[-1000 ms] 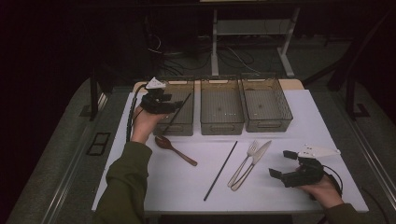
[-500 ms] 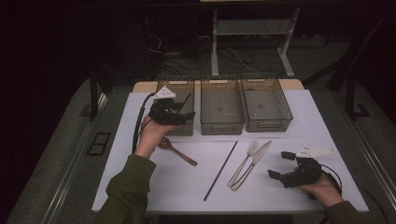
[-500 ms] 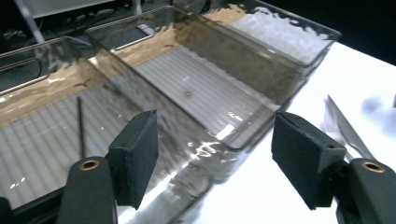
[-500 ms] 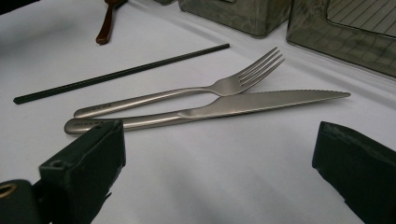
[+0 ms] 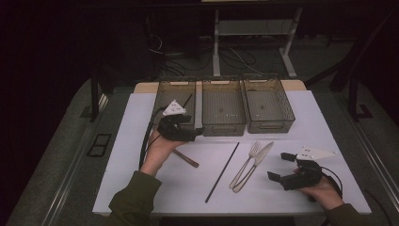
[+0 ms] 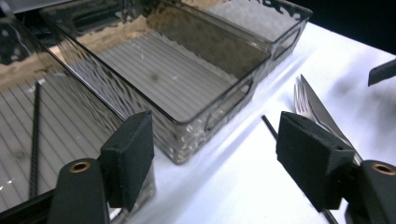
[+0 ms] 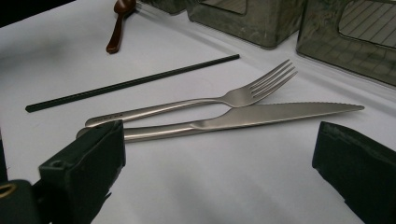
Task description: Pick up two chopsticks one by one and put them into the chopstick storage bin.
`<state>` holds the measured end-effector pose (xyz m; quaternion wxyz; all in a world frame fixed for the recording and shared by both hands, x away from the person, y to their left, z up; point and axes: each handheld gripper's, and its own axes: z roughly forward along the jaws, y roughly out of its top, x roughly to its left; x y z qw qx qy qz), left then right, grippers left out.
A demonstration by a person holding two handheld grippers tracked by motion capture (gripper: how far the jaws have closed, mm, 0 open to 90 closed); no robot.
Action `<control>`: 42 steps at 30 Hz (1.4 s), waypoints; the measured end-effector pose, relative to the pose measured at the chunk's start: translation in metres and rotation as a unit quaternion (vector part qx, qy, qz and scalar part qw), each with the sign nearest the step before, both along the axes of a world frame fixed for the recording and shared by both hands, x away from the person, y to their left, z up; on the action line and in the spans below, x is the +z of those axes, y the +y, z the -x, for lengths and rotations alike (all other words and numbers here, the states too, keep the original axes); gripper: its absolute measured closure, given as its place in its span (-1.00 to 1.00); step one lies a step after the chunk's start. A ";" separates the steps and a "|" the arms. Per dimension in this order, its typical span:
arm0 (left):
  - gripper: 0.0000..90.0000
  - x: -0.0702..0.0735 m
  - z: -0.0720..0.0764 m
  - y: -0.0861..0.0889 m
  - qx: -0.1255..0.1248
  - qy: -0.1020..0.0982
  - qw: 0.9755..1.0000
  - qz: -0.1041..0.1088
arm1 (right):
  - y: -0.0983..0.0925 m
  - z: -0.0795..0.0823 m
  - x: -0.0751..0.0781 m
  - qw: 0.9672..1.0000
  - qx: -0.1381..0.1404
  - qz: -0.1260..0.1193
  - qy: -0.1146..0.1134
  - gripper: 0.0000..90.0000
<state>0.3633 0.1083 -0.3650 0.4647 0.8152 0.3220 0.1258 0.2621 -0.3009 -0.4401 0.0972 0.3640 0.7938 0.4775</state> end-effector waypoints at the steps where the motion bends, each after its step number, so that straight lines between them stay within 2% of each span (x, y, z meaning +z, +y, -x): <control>1: -0.42 -0.002 0.002 -0.001 -0.001 0.001 1.000 0.002 | 0.001 0.000 0.000 1.000 0.000 0.000 -0.001 -0.95; 10: -0.49 -0.018 0.023 -0.013 -0.017 0.009 1.000 0.007 | 0.003 0.000 -0.002 1.000 -0.001 0.009 0.000 -0.95; 24: -0.43 -0.041 0.057 -0.031 -0.043 0.021 0.999 -0.010 | 0.003 0.000 -0.002 1.000 -0.003 0.013 0.001 -0.95; 26: -0.31 -0.043 0.061 -0.033 -0.048 0.023 0.999 -0.012 | 0.003 0.001 -0.002 1.000 -0.002 0.014 0.001 -0.95; 28: -0.27 -0.046 0.065 -0.035 -0.056 0.025 0.998 -0.019 | 0.003 0.001 -0.002 1.000 -0.002 0.014 0.001 -0.95; 32: -0.06 -0.051 0.070 -0.038 -0.059 0.037 0.997 -0.017 | 0.003 0.001 -0.002 1.000 -0.003 0.015 0.000 -0.95; 34: -0.02 -0.054 0.072 -0.039 -0.059 0.040 0.997 -0.020 | 0.003 0.000 -0.002 1.000 -0.002 0.016 -0.001 -0.95; 35: 0.08 -0.055 0.073 -0.040 -0.060 0.043 0.997 -0.019 | 0.003 0.001 -0.002 1.000 -0.002 0.016 -0.001 -0.95; 37: 0.13 -0.058 0.075 -0.042 -0.061 0.049 0.997 -0.020 | 0.003 0.001 -0.002 1.000 -0.002 0.016 -0.001 -0.95; 38: 0.26 -0.060 0.076 -0.044 -0.064 0.052 0.996 -0.021 | 0.003 0.001 -0.002 1.000 -0.002 0.017 -0.001 -0.95; 42: 0.37 -0.066 0.078 -0.051 -0.072 0.063 0.995 -0.024 | 0.003 0.001 -0.002 1.000 -0.003 0.018 -0.002 -0.95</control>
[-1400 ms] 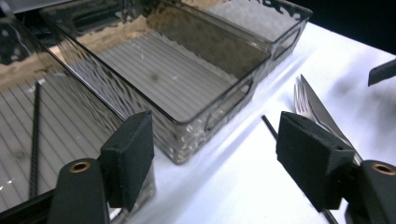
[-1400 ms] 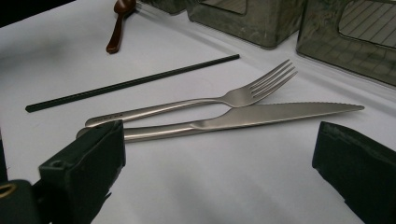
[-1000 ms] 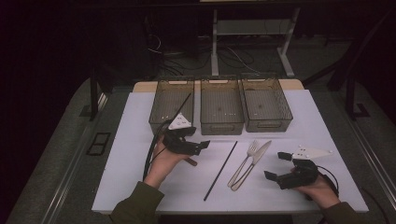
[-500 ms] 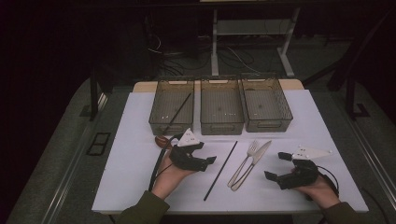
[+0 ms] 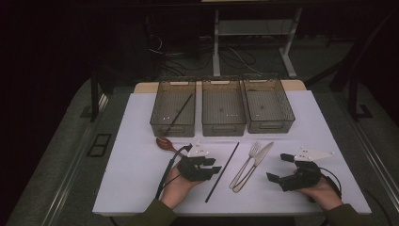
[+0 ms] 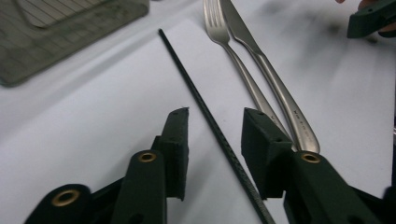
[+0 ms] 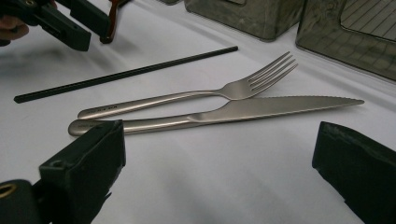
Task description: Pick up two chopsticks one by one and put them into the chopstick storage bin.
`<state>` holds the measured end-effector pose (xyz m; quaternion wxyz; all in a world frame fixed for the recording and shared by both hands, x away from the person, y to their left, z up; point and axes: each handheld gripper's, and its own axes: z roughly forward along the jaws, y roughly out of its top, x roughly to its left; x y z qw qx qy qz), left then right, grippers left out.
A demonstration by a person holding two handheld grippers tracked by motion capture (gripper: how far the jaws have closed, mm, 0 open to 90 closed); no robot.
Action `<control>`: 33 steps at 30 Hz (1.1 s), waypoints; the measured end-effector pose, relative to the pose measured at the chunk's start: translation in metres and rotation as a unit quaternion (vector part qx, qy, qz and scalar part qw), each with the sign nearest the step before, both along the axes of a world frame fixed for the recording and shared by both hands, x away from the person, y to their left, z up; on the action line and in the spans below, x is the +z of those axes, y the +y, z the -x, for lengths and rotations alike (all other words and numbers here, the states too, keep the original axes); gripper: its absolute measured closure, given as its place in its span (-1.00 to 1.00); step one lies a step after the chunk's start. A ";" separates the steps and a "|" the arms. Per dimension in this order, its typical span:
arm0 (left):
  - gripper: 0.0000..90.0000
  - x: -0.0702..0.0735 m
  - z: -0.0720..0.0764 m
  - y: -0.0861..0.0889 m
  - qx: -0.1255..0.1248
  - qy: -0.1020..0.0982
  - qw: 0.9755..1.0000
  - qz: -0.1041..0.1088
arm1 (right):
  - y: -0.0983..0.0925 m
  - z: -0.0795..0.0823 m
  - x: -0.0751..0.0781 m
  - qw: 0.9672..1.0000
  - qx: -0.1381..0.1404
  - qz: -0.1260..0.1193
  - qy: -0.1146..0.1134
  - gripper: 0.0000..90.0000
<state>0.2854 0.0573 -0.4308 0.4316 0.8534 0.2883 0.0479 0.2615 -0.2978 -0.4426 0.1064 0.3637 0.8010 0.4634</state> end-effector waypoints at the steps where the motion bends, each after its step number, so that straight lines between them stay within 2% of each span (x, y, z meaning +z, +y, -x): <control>1: 0.43 -0.001 0.000 -0.002 -0.001 0.002 1.000 -0.001 | 0.000 0.000 0.000 1.000 -0.001 -0.001 0.001 -0.95; 4: 0.47 -0.005 0.002 -0.005 0.001 0.011 1.000 -0.004 | -0.001 0.000 0.000 1.000 -0.002 -0.001 0.001 -0.95; 9: 0.56 -0.010 0.004 -0.011 -0.008 0.015 1.000 -0.016 | 0.000 0.000 0.000 1.000 0.000 0.000 0.000 -0.95; 19: 0.68 -0.017 0.006 -0.017 -0.004 0.024 0.999 -0.033 | 0.000 0.000 0.000 1.000 -0.002 0.000 0.001 -0.95; 21: 0.70 -0.018 0.006 -0.018 -0.010 0.019 0.999 -0.039 | -0.001 0.000 0.000 1.000 -0.002 0.000 0.001 -0.95; 23: 0.72 -0.019 0.007 -0.019 -0.004 0.024 0.999 -0.039 | -0.001 0.000 0.000 1.000 -0.002 0.000 0.000 -0.95; 28: 0.77 -0.020 0.007 -0.020 -0.008 0.013 0.999 -0.048 | -0.001 0.000 0.000 1.000 -0.003 -0.001 0.000 -0.95; 33: 0.79 -0.019 0.008 -0.021 -0.005 0.014 0.999 -0.048 | -0.001 0.000 0.000 1.000 -0.003 -0.001 0.000 -0.95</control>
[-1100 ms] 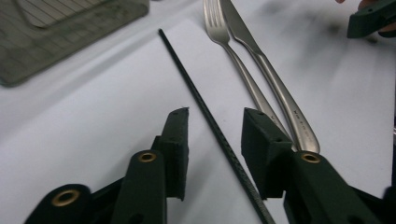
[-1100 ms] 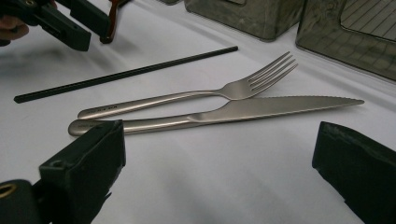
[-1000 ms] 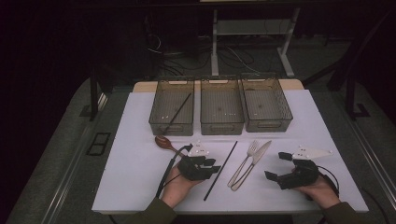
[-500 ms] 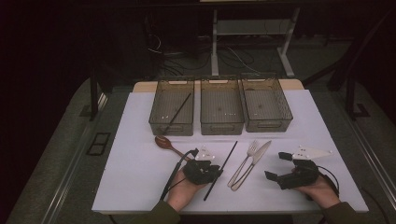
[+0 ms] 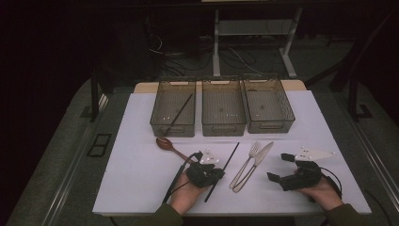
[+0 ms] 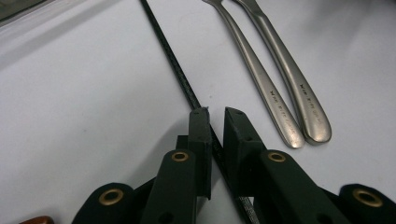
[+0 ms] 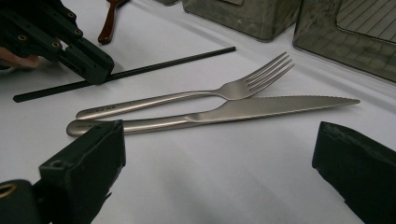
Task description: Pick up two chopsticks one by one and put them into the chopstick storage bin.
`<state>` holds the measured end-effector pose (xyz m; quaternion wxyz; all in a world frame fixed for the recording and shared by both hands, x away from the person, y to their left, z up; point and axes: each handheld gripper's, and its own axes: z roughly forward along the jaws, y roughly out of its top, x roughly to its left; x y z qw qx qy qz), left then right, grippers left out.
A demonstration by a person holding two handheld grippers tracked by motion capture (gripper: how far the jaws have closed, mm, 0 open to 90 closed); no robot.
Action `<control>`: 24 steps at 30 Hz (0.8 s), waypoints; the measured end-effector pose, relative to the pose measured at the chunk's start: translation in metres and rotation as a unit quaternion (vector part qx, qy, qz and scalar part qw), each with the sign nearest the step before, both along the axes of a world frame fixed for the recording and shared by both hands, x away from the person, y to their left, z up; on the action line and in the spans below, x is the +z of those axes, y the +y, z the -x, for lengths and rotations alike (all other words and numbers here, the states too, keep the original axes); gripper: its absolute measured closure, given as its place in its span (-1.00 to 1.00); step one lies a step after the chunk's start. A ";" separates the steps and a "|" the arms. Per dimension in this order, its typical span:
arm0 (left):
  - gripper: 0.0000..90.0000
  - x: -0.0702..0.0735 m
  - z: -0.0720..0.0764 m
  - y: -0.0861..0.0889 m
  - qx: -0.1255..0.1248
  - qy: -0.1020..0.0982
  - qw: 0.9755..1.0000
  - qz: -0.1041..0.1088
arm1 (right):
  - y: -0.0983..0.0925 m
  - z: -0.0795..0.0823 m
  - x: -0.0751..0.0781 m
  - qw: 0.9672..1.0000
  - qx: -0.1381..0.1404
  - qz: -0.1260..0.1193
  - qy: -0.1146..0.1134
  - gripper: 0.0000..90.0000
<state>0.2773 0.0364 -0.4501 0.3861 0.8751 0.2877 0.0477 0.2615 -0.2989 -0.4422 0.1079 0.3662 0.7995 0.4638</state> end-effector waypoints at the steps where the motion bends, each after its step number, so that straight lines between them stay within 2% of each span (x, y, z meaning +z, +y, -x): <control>1: 0.80 0.000 0.000 0.000 0.000 -0.001 1.000 -0.001 | 0.000 0.000 0.000 1.000 0.000 0.000 0.000 -0.95; 10: 0.83 0.002 -0.003 0.004 0.010 0.004 1.000 0.000 | 0.000 0.000 0.000 1.000 0.000 0.002 -0.002 -0.95; 15: 0.84 0.003 -0.004 0.007 0.010 -0.008 1.000 -0.014 | -0.001 0.000 0.000 1.000 -0.001 0.002 -0.003 -0.95; 20: 0.84 0.002 -0.006 0.011 0.025 -0.021 0.999 -0.027 | -0.001 0.000 0.000 1.000 0.000 0.002 -0.003 -0.95; 24: 0.76 0.001 -0.007 0.012 0.028 -0.014 0.999 -0.018 | -0.001 0.000 0.000 1.000 -0.001 0.002 -0.004 -0.95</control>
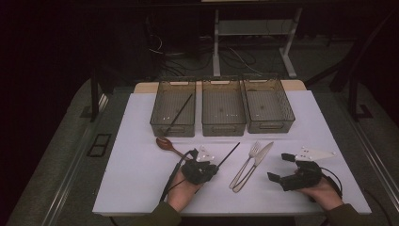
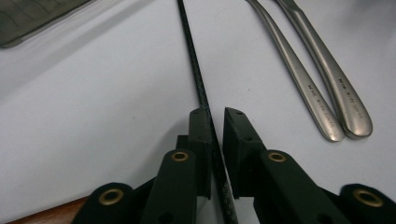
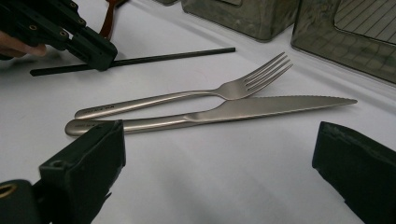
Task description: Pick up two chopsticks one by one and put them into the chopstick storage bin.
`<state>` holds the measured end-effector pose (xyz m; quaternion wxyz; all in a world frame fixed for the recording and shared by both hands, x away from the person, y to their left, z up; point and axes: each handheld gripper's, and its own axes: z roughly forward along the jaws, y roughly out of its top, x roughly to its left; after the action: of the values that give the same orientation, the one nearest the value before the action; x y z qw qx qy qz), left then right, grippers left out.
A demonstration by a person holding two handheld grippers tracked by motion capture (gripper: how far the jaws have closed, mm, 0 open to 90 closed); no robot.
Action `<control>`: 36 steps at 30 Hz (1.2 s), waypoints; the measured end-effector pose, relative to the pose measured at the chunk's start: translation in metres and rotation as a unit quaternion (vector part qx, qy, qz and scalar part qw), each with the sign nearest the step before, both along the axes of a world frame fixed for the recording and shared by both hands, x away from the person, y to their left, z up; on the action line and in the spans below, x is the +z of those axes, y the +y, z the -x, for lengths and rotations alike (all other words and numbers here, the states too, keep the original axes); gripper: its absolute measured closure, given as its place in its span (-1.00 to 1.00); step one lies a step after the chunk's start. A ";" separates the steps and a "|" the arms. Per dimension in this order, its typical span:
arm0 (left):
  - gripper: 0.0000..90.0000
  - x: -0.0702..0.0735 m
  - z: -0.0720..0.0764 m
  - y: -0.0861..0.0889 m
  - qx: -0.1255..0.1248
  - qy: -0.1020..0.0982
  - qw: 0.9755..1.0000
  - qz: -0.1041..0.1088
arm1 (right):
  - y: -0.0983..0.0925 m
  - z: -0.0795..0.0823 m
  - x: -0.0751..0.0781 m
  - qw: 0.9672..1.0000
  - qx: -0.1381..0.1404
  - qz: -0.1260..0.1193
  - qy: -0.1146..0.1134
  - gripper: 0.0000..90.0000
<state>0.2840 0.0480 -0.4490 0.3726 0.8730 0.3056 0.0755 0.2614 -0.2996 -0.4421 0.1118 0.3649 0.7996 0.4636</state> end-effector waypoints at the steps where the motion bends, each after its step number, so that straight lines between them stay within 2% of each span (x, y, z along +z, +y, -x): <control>1: 0.74 0.000 0.000 0.000 0.001 0.003 1.000 0.002 | 0.000 0.000 0.000 1.000 0.000 0.000 0.000 -0.95; 6: 0.79 -0.002 0.000 0.002 0.011 0.003 1.000 0.011 | 0.001 0.000 0.000 1.000 -0.001 0.001 0.002 -0.95; 15: 0.88 -0.001 0.002 0.001 0.013 -0.008 1.000 0.000 | 0.001 0.000 0.000 1.000 0.000 0.002 0.001 -0.95; 19: 0.89 -0.001 0.002 0.001 0.016 -0.007 1.000 0.000 | 0.001 0.000 0.000 1.000 0.000 0.001 0.000 -0.95; 25: 0.90 -0.001 0.002 0.001 0.012 -0.007 1.000 0.001 | 0.000 0.000 0.000 1.000 0.001 0.000 0.000 -0.95; 29: 0.89 -0.001 0.000 0.002 0.011 0.000 1.000 0.006 | 0.000 0.000 0.000 1.000 0.000 0.000 0.000 -0.95; 36: 0.89 0.003 -0.002 0.005 -0.003 0.003 1.000 0.015 | 0.000 0.000 0.000 1.000 0.001 -0.001 -0.001 -0.95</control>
<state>0.2864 0.0535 -0.4456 0.3846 0.8686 0.3052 0.0674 0.2613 -0.2996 -0.4419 0.1120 0.3642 0.7995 0.4643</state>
